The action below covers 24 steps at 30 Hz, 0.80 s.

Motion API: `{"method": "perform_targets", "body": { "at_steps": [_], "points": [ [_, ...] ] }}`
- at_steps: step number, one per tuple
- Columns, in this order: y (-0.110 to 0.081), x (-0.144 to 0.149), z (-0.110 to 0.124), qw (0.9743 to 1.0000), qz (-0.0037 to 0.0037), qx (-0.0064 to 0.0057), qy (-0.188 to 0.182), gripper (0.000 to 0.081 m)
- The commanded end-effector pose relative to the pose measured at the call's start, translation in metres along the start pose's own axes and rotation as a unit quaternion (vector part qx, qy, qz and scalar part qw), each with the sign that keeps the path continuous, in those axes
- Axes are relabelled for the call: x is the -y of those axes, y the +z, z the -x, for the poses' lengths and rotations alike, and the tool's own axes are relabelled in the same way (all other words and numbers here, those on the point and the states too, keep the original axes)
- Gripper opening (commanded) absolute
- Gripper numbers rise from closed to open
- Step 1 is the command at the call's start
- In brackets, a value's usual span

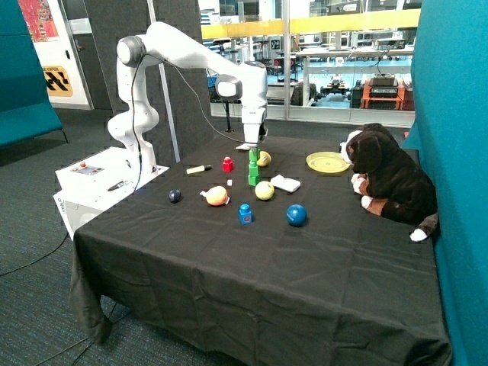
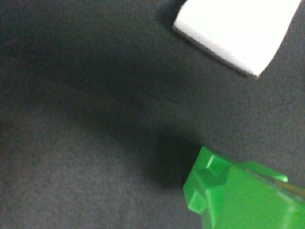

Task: Stack green blocks

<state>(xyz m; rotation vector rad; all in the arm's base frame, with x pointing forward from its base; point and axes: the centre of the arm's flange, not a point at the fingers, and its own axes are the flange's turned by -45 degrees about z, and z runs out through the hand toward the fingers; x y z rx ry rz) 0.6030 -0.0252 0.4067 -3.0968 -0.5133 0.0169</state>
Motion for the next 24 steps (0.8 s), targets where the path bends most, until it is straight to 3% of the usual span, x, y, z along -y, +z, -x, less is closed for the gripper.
{"method": "perform_targets", "body": {
  "at_steps": [1,24],
  "points": [
    [0.0,0.0045,0.0138,1.0,0.00211,-0.0051,-0.001,0.0],
    [-0.0003,0.0011,0.0082,1.0,0.00213,-0.0051,-0.006,0.0]
  ]
}}
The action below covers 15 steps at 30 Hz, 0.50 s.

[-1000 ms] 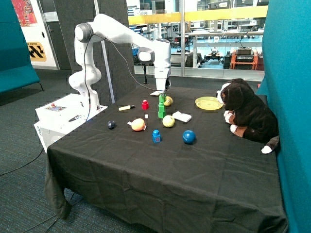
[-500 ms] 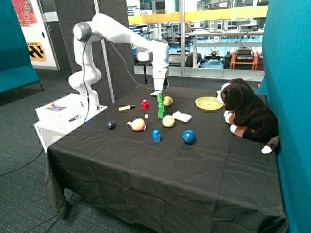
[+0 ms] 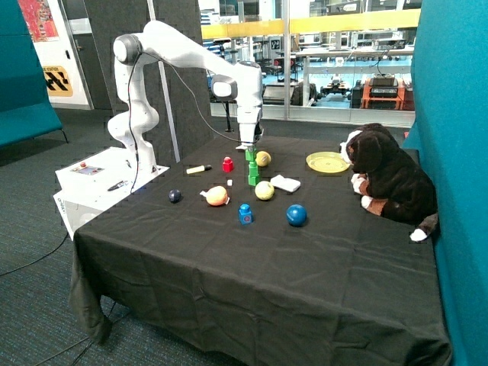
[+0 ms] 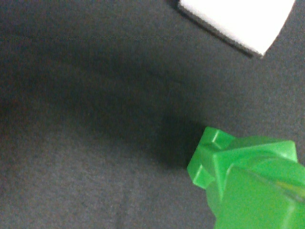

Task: Stack green blocks

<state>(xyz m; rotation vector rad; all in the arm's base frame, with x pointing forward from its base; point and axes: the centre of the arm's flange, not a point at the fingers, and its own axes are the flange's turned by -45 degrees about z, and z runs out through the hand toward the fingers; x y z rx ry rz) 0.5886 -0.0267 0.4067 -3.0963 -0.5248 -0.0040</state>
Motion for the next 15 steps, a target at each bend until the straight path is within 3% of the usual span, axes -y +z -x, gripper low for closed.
{"method": "perform_targets", "body": {
  "at_steps": [1,15],
  "points": [
    [-0.0001,-0.0022,-0.0071,1.0,0.00032,0.0013,-0.003,0.0],
    [0.0068,-0.0042,-0.0154,1.0,0.00032,0.0013,-0.001,0.0]
  ]
}}
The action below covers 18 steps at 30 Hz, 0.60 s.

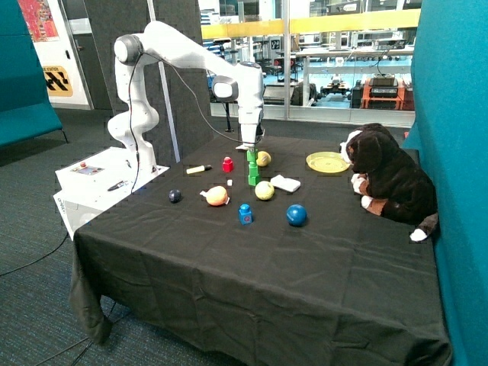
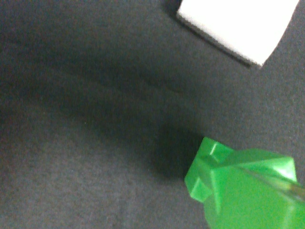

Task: Stack green blocks

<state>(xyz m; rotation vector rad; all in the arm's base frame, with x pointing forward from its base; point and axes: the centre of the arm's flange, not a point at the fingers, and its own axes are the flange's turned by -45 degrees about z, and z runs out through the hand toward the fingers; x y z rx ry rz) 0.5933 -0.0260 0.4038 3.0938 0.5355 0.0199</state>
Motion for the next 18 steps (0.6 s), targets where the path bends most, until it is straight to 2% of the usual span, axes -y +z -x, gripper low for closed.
{"method": "perform_targets", "body": {
  "at_steps": [1,18],
  "points": [
    [0.005,-0.004,-0.011,1.0,-0.00193,0.0061,0.003,0.0],
    [0.017,-0.011,-0.004,0.9999,-0.00188,0.0061,0.01,0.0]
  ]
}}
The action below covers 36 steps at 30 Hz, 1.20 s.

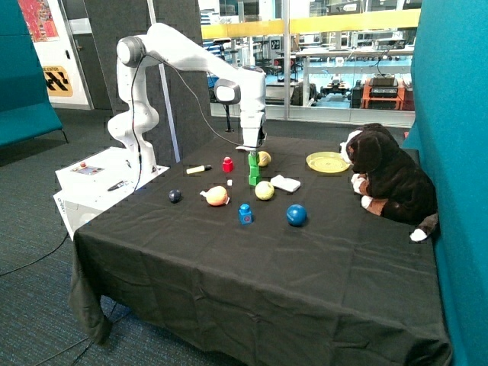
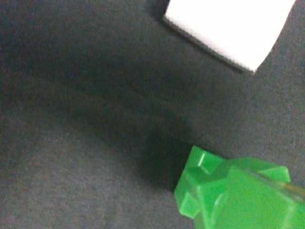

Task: Stack green blocks

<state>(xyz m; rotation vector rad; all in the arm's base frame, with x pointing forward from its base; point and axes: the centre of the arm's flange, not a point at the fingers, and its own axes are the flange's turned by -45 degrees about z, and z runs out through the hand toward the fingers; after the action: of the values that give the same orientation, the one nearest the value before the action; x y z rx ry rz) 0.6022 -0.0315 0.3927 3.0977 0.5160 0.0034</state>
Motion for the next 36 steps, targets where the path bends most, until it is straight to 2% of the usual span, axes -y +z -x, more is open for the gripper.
{"method": "perform_targets", "body": {
  "at_steps": [1,15,21,24,29,36],
  "points": [
    [0.006,-0.003,0.002,1.0,-0.00077,0.001,0.004,0.0],
    [0.011,0.014,0.008,1.0,-0.00078,0.001,-0.008,0.0007],
    [0.012,0.02,0.012,0.9999,-0.00078,0.0009,-0.015,0.0375],
    [0.012,0.02,0.014,0.9999,-0.00078,0.0009,-0.015,0.0477],
    [0.011,0.017,0.014,1.0,-0.00078,0.001,-0.009,0.0539],
    [0.009,0.013,0.013,1.0,-0.00078,0.001,-0.007,0.0569]
  ]
}}
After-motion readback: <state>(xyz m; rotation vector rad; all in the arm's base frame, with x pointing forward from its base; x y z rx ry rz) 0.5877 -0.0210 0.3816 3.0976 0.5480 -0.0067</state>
